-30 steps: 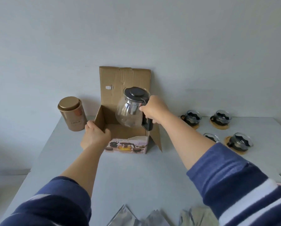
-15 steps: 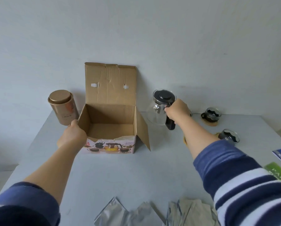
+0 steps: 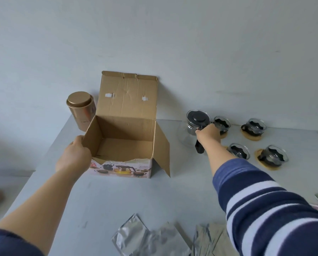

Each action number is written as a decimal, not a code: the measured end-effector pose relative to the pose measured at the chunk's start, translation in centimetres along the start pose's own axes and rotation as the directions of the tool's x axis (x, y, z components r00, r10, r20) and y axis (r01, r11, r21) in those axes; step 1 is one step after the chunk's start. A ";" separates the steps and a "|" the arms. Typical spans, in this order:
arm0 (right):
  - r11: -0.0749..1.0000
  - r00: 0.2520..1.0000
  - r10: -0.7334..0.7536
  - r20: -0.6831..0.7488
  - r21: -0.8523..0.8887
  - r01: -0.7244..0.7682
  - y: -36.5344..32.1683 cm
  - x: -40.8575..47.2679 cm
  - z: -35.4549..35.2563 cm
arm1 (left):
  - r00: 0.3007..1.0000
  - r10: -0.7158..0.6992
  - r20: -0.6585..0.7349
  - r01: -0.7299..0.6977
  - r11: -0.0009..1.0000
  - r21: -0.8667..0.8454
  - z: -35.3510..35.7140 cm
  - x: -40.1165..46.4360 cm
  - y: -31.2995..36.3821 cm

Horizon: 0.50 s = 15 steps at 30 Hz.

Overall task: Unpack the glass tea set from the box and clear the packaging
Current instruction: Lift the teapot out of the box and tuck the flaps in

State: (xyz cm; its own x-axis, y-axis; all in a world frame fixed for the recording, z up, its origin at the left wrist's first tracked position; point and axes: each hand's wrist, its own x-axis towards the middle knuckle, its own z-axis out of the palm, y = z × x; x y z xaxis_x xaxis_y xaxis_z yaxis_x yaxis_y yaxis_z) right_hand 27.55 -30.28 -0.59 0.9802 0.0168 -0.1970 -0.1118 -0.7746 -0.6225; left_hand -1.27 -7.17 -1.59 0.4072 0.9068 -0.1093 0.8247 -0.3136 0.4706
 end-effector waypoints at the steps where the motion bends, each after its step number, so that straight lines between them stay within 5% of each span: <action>1: 1.000 1.000 0.005 0.013 0.000 -0.005 0.0 -0.3 -0.1 | 1.000 -0.003 0.004 0.003 1.000 -0.009 0.0 0.0 0.0; 6: 0.997 0.999 0.006 -0.045 -0.075 -0.010 2.0 -5.9 2.0 | 1.000 0.004 -0.018 -0.006 0.994 -0.112 0.2 -0.3 -0.4; 9: 0.986 0.987 0.120 0.105 0.102 -0.131 3.0 -10.6 5.3 | 0.998 -0.029 -0.054 0.018 0.981 -0.192 0.6 -1.0 -0.6; 12: 0.741 0.839 0.403 0.365 0.407 -0.534 2.8 -13.5 7.0 | 0.991 -0.114 -0.076 0.087 0.954 -0.286 0.9 -1.4 -0.2; 14: 0.549 0.719 0.380 0.582 0.484 -0.681 2.7 -14.9 6.5 | 0.986 -0.117 -0.119 0.075 0.948 -0.308 0.8 -1.6 0.0; 15: 0.506 0.720 0.340 0.605 0.528 -0.682 2.7 -15.0 6.4 | 0.983 -0.095 -0.160 0.046 0.957 -0.285 0.6 -1.8 0.0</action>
State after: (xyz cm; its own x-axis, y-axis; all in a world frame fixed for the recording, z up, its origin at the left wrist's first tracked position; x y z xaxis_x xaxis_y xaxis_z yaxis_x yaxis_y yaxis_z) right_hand 11.47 -28.63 -4.17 0.5693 0.1311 -0.8116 -0.8114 -0.0693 -0.5804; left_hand -1.78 -8.93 -1.94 0.2590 0.9658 -0.0117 0.6965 -0.1783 0.6951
